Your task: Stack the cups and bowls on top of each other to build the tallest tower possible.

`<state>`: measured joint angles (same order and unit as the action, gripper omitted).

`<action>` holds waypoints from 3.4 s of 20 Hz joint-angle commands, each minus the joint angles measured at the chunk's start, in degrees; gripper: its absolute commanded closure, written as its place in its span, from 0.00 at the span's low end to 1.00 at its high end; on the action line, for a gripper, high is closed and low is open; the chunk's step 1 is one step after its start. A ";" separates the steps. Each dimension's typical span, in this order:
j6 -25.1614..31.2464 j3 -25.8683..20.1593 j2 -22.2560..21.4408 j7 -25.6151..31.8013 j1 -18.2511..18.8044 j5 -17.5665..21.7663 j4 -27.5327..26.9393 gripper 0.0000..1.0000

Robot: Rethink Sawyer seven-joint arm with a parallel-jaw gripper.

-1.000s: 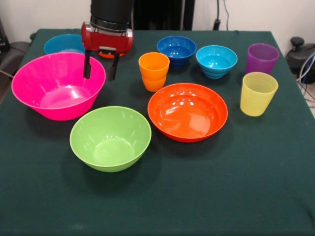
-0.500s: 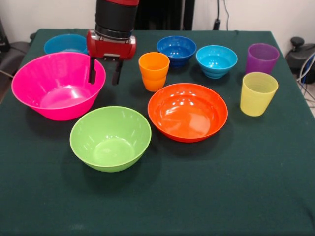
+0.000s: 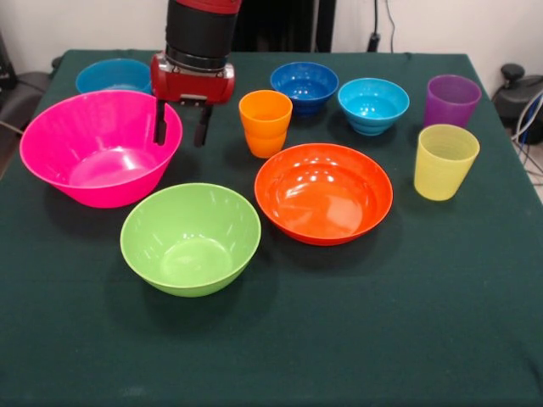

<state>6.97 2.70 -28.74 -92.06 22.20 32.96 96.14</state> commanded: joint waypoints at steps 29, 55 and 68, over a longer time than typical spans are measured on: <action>-7.78 -4.76 6.69 -4.43 0.62 1.86 -7.57 0.00; -6.21 -10.62 5.94 -1.38 5.20 3.72 -6.23 1.00; -6.87 -8.94 5.06 -2.44 3.84 3.36 -6.03 1.00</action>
<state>0.62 0.19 -25.09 -92.06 27.65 32.99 91.67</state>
